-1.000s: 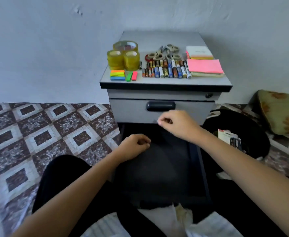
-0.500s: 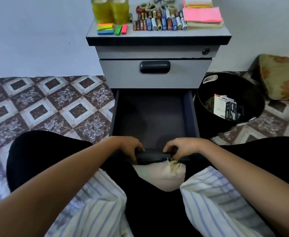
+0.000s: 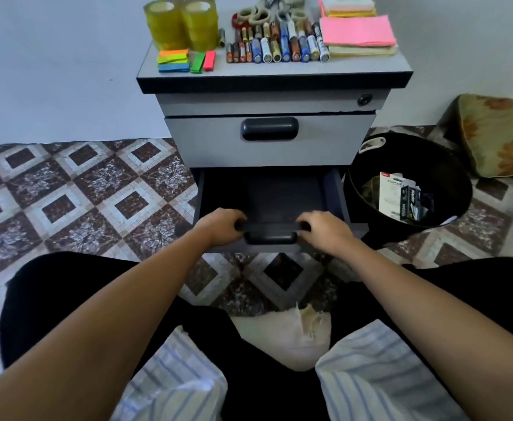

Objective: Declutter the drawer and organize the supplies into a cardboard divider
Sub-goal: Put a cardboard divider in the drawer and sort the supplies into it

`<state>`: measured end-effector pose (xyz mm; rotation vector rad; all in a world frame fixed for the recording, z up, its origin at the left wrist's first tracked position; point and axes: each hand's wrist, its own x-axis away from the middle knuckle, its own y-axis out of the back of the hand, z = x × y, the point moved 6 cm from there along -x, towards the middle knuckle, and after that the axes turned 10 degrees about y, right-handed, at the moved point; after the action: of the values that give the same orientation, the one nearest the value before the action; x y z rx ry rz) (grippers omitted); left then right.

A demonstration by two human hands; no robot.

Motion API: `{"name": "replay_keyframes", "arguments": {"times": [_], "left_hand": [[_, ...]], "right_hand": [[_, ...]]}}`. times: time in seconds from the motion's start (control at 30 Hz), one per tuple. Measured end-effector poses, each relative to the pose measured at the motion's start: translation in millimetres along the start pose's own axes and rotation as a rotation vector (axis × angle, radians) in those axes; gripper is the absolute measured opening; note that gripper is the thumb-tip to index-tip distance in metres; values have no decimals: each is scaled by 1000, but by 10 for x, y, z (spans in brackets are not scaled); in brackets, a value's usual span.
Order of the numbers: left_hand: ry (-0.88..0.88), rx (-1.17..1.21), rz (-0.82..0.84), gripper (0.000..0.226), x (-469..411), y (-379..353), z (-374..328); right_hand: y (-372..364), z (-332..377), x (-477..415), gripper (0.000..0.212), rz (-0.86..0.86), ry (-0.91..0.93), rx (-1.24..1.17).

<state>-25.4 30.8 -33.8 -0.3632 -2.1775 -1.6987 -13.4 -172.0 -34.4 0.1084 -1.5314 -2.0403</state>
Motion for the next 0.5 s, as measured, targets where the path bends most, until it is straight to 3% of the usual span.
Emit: {"name": "replay_keyframes", "arguments": {"times": [0.1, 0.17, 0.23, 0.33, 0.5], "left_hand": [[358, 225, -311, 90, -81, 57, 205], [650, 598, -401, 119, -66, 0, 276], [829, 928, -389, 126, -132, -109, 297], [746, 1111, -315, 113, -400, -156, 264], [698, 1146, -327, 106, -630, -41, 271]], "right_hand": [[124, -87, -101, 65, -345, -271, 80], [112, -195, -142, 98, -490, -539, -228], [4, -250, -221, 114, -519, -739, -638], [-122, -290, -451, 109, -501, -804, -952], [-45, -377, -694, 104, -553, -749, -997]]}}
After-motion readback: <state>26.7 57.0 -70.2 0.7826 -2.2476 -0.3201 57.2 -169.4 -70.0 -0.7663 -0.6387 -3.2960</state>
